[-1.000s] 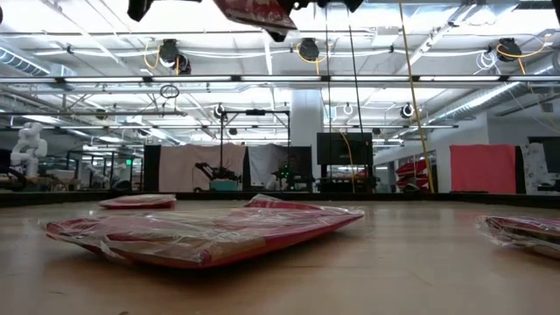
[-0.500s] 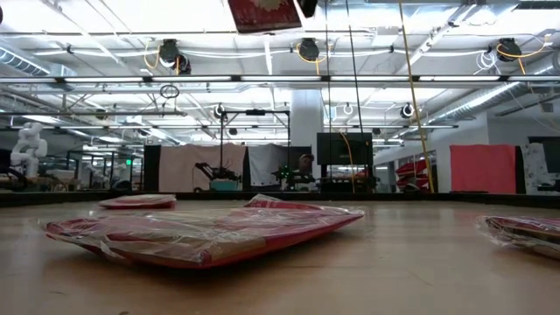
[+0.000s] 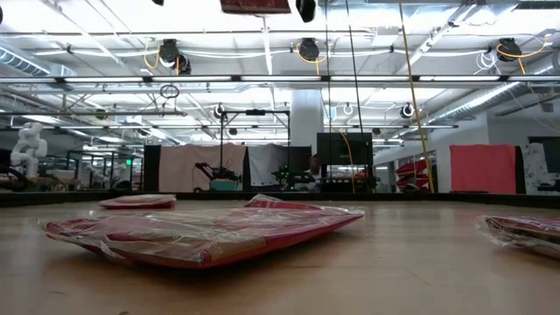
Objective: Sort popcorn bags into baskets
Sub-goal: Put the popcorn sachet into the bin
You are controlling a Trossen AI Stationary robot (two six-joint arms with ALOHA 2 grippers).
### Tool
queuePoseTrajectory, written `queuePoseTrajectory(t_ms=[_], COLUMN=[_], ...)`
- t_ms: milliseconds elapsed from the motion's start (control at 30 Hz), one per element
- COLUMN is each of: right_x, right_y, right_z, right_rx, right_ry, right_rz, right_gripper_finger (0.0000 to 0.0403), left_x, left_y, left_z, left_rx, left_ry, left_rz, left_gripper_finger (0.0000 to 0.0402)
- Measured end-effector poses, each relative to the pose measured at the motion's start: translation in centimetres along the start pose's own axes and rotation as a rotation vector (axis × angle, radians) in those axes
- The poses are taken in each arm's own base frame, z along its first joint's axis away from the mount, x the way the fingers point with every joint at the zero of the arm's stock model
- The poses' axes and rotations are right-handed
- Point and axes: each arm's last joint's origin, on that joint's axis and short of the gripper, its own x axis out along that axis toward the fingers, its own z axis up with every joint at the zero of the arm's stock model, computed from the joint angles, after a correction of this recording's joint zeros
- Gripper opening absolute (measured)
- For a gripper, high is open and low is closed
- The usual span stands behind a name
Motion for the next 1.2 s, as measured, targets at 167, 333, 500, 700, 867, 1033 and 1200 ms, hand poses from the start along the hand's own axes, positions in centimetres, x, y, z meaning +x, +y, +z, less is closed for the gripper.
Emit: queuePoseTrajectory(t_ms=[167, 333, 500, 700, 867, 1033, 1200], right_x=[0.8, 1.1, 0.9, 1.3, 1.8, 2.0, 2.0], right_y=[-0.2, -0.7, -1.2, -1.9, -2.5, -2.5, -2.1], right_z=[-0.8, -1.6, -2.3, -5.0, -8.0, -10.6, -13.3], right_rx=[0.084, 0.304, 0.496, 0.725, 0.913, 1.120, 1.329], right_ry=[-0.075, -0.066, 0.046, 0.240, 0.332, 0.293, 0.231], right_rz=[0.040, 0.139, 0.262, 0.360, 0.401, 0.454, 0.466], right_gripper_finger=[0.0006, 0.0006, 0.0006, 0.0006, 0.0006, 0.0006, 0.0006], left_x=[0.9, -0.4, -2.5, -4.0, -3.8, -2.3, -0.8], left_y=[-0.5, -0.7, -0.7, -1.3, -2.9, -4.5, -5.1], left_z=[-0.7, 0.1, 1.4, 3.3, 4.8, 4.2, 2.0], left_rx=[-0.026, 0.003, 0.070, 0.233, 0.517, 0.773, 0.906], left_ry=[-0.001, -0.022, -0.047, 0.006, 0.127, 0.292, 0.410], left_rz=[-0.003, -0.036, -0.090, -0.106, -0.103, -0.137, -0.155], left_gripper_finger=[0.0265, 0.0230, 0.0219, 0.0219, 0.0219, 0.0224, 0.0240])
